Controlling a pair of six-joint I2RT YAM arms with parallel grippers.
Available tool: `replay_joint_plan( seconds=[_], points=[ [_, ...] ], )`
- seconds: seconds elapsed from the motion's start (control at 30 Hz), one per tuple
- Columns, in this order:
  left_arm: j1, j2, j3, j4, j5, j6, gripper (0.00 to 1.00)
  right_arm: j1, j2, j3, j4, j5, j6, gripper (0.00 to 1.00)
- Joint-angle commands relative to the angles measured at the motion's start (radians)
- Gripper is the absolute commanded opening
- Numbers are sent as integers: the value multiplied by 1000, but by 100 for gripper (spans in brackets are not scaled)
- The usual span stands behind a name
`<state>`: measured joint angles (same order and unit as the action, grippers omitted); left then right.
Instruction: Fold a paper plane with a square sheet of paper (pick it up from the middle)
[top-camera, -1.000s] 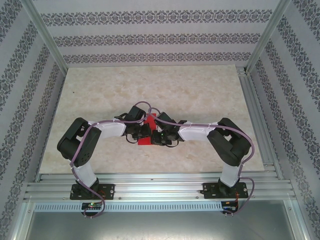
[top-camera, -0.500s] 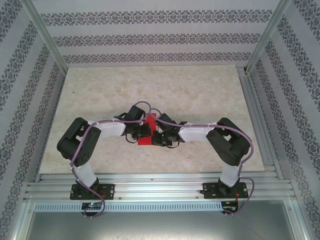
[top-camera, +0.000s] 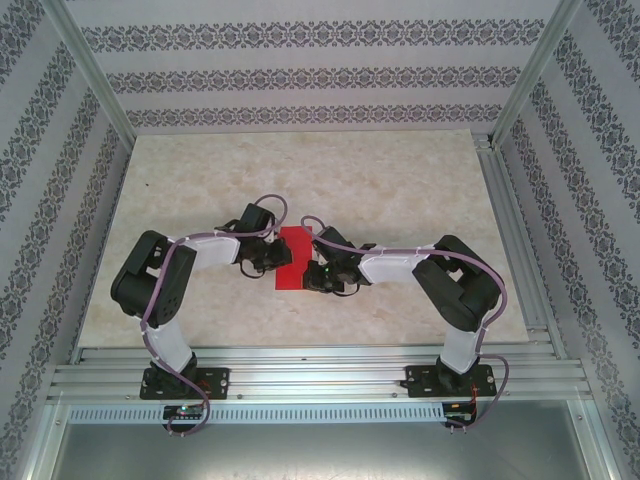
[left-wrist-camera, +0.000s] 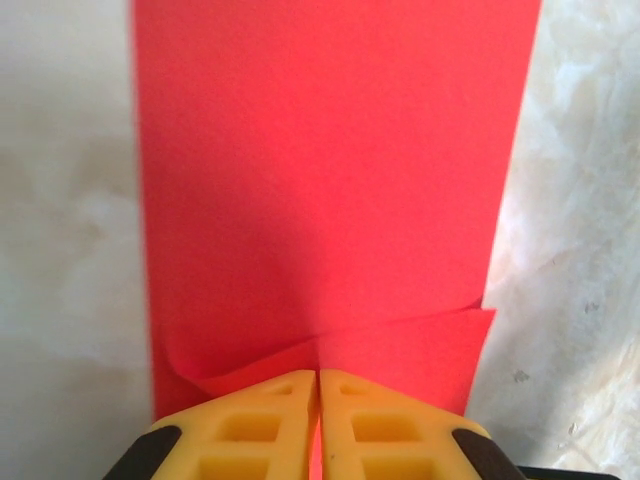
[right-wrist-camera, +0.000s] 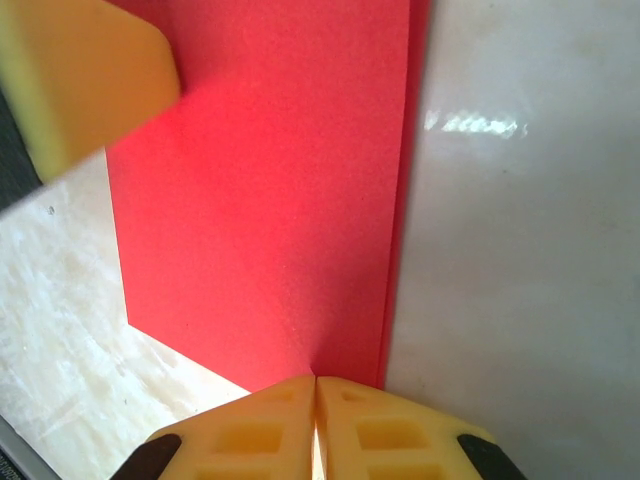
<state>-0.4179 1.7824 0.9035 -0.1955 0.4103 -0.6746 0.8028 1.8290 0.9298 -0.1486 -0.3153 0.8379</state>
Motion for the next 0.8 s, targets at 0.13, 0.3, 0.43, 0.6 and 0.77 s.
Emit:
replay_joint_plan(
  seconds=[0.13,0.3,0.43,0.6,0.77],
  points=[
    [107,20,11,8,-99,58,13,-5,56,-56,-140,55,12,11],
    [118,-21,71,-74,-117,100,14,-4,56,-51,-139,47,13,11],
    [112,-126,71,-129,-83,122,15,-5,44,-51,-104,20,18,11],
    [66,-203,13,-112,-31,100,16,-11,-22,-31,-26,-20,-1,13],
    [4,-196,-29,-27,21,46,16,-32,-102,24,30,-43,-19,21]
  ],
)
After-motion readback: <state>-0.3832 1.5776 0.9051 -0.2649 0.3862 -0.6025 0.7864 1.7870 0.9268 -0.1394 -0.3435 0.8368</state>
